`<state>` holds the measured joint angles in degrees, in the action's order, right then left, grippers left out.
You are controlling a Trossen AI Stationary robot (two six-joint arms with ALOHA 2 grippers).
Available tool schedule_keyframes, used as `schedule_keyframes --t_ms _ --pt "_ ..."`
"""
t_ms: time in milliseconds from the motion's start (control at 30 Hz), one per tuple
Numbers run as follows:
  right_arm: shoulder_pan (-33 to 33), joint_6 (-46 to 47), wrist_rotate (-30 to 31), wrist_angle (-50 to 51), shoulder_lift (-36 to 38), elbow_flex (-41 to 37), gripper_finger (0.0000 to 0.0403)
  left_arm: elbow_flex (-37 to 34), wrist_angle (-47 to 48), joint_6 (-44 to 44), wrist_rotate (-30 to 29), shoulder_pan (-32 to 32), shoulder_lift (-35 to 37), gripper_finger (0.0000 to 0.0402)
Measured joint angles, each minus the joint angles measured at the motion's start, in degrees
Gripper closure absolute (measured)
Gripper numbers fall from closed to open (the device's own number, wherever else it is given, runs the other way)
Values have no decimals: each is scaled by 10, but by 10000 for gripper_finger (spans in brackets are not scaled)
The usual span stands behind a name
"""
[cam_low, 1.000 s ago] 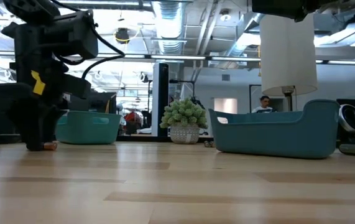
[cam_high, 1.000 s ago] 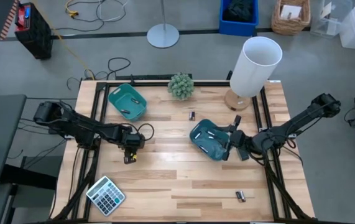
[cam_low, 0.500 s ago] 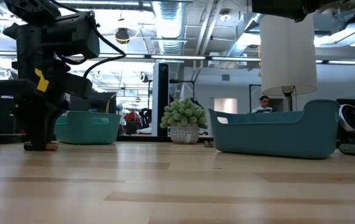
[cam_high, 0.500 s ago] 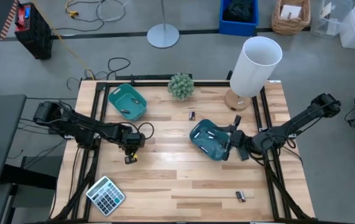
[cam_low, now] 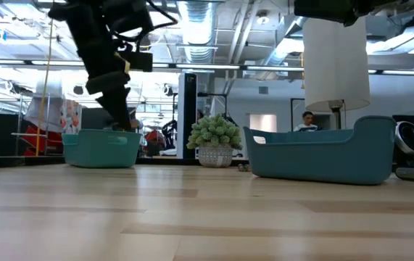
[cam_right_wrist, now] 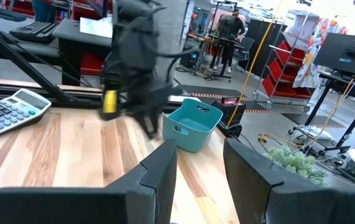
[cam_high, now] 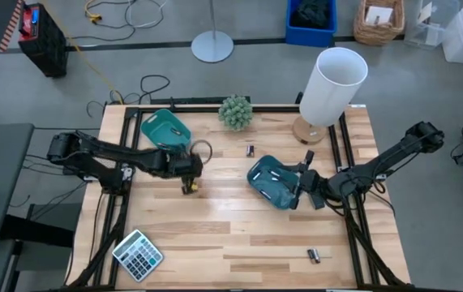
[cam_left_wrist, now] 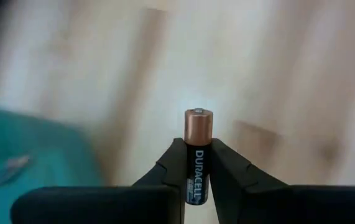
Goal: Sort batteries
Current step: Put the black battery into the green bin
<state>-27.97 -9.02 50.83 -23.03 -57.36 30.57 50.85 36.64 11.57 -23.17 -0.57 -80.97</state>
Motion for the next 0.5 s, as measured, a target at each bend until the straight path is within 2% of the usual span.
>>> schedule_keyframes --t_ms 100,200,400,500 --pt "0 0 0 0 0 0 253 24 22 -1 -35 40 6 364" --pt "0 1 0 2 0 0 253 36 10 -9 -42 88 28 364" --pt "0 2 0 3 0 0 253 36 15 -16 -37 207 76 364" --pt "0 2 0 3 0 0 253 36 15 -21 -15 263 91 363"
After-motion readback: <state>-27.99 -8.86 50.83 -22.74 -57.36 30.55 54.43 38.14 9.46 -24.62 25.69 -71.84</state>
